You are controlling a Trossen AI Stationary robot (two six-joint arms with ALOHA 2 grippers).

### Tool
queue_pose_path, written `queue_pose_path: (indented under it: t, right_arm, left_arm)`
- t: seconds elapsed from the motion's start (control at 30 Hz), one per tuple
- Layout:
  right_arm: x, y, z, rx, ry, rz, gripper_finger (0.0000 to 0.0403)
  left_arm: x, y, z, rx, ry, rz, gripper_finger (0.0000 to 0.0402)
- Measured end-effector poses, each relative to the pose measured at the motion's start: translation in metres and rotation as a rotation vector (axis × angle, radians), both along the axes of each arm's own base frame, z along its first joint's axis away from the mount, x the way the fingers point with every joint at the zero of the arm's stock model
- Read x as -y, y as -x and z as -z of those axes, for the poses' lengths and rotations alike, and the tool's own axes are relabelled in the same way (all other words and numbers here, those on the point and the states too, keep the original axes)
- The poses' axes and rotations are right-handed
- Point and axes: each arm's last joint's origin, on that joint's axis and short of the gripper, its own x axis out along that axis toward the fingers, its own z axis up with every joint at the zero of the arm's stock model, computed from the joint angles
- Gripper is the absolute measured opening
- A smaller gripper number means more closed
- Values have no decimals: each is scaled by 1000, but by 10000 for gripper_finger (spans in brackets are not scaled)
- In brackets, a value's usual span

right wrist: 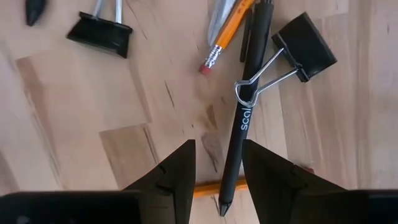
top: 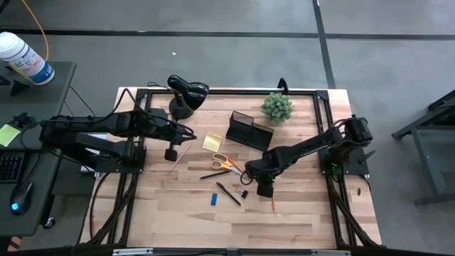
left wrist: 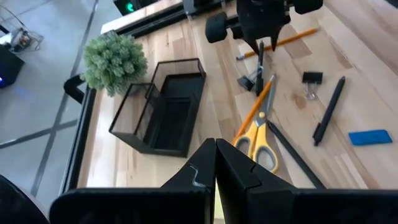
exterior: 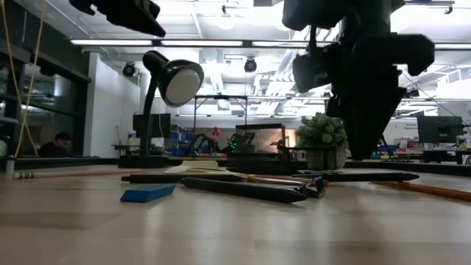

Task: Pick and place office supplies into organizer
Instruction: Put the right pen into the desk organizer

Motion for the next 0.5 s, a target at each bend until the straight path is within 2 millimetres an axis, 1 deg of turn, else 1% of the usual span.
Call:
queue_pose_path:
  t: [0.17,0.4,0.5]
  right_arm:
    - [-1,-1,8,-35,-3,-2,128]
    - [2,0,10,-50,57,46,128]
    - [4,0,12,-45,54,49,128]
  left_arm:
    - [0,0,0,-3,1,0,1]
    - [0,0,0,-3,1,0,1]
    - [0,0,0,-3,0,0,1]
